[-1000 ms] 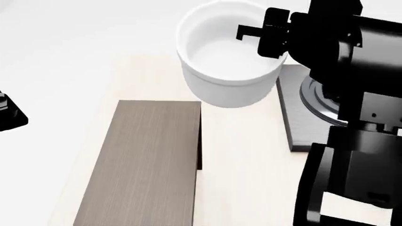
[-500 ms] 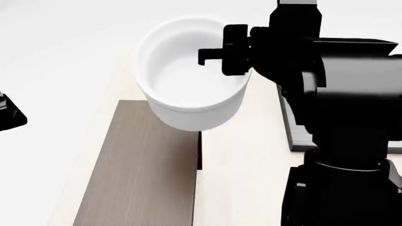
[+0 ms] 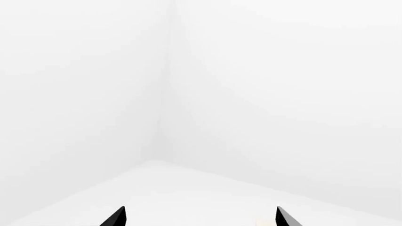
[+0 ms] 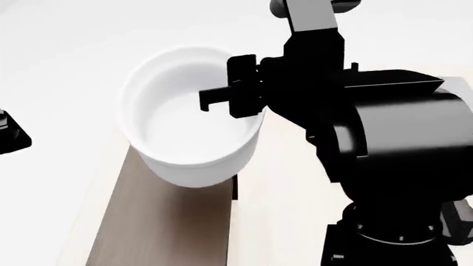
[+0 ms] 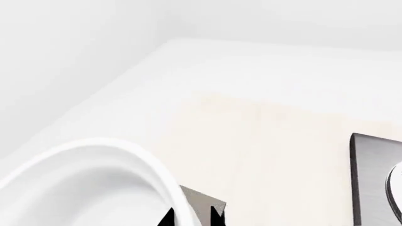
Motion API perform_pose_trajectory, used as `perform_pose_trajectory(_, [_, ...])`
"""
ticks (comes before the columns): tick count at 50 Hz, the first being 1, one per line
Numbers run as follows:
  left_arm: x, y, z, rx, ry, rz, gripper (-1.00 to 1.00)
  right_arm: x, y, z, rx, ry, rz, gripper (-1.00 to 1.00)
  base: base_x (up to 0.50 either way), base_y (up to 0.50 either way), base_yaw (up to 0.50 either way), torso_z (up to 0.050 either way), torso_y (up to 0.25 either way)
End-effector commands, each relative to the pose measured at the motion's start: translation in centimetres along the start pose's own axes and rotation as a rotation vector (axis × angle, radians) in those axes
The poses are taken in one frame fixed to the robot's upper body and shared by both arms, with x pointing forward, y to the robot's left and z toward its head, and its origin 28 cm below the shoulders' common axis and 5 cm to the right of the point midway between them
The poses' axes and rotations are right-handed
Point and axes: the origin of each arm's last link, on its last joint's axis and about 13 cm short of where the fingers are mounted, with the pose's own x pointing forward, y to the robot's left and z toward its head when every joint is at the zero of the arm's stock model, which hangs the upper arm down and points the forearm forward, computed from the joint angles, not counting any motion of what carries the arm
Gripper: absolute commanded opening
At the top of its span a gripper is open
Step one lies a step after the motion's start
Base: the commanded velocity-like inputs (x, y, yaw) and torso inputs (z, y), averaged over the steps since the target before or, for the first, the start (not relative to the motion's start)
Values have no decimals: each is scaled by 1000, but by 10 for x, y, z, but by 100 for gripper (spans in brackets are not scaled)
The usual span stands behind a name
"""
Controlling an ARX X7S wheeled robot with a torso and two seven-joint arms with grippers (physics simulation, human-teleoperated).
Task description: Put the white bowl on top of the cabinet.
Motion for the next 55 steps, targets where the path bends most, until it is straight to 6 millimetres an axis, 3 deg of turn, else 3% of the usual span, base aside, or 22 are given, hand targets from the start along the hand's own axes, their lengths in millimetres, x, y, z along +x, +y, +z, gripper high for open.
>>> perform_pose_trajectory(1, [0,0,-1,2,0,-1,100,-4,11,-1,-18,-15,69,-100,0,0,0,0,0])
perform_pose_trajectory(28, [0,-1,-1,1,1,1,100,-1,28,-9,-41,14,142,-100,0,0,0,0,1])
perform_pose_trajectory(55, [1,0,-1,-1,0,1,100,16,29,-21,-2,59,164,-100,0,0,0,0,1])
